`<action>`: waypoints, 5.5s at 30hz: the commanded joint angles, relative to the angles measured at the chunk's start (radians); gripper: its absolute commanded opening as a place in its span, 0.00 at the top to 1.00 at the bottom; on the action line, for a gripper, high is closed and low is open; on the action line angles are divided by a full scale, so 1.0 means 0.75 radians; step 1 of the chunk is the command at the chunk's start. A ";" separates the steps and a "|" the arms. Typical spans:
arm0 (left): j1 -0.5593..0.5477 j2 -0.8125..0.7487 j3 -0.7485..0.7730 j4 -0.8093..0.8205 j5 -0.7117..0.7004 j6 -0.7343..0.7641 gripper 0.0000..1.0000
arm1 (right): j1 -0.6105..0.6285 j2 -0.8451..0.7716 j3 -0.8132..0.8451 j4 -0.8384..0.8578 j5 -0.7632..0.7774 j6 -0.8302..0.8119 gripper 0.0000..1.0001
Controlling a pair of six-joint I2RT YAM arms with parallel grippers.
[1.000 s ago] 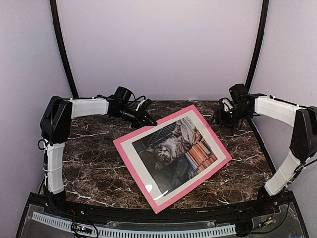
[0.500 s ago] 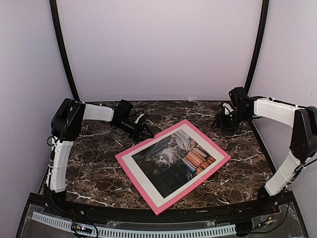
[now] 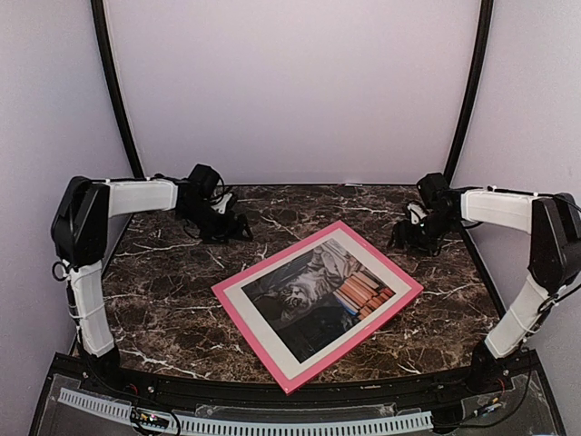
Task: Put the photo into the frame
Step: Turn over the photo frame, then rotate the photo frame at the center of the board, then reset both arms
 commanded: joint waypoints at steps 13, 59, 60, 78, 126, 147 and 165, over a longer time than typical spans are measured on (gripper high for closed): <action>-0.368 -1.074 -1.120 0.239 -0.287 -0.664 0.01 | -0.015 0.045 -0.206 0.110 -0.051 0.009 0.20; -0.072 -0.293 -0.083 0.085 -0.646 -0.163 0.01 | 0.284 -0.279 -0.161 0.063 0.228 0.107 0.13; -0.089 -0.345 -0.208 0.102 -0.620 -0.200 0.01 | 0.261 -0.217 -0.092 0.065 0.231 0.081 0.13; -0.588 -0.739 -1.050 0.450 -0.481 -0.802 0.01 | 0.085 0.604 0.636 -0.021 0.098 -0.107 0.13; -0.141 -0.358 -0.408 0.247 -0.627 -0.211 0.01 | 0.347 -0.442 -0.415 0.119 0.045 0.151 0.14; -0.141 -1.480 -0.985 0.481 -0.948 0.051 0.01 | 0.266 -0.863 -0.232 0.260 0.630 -0.067 0.01; -0.141 -1.623 -1.077 0.473 -0.958 0.086 0.01 | 0.266 -0.913 -0.293 0.288 0.654 -0.084 0.01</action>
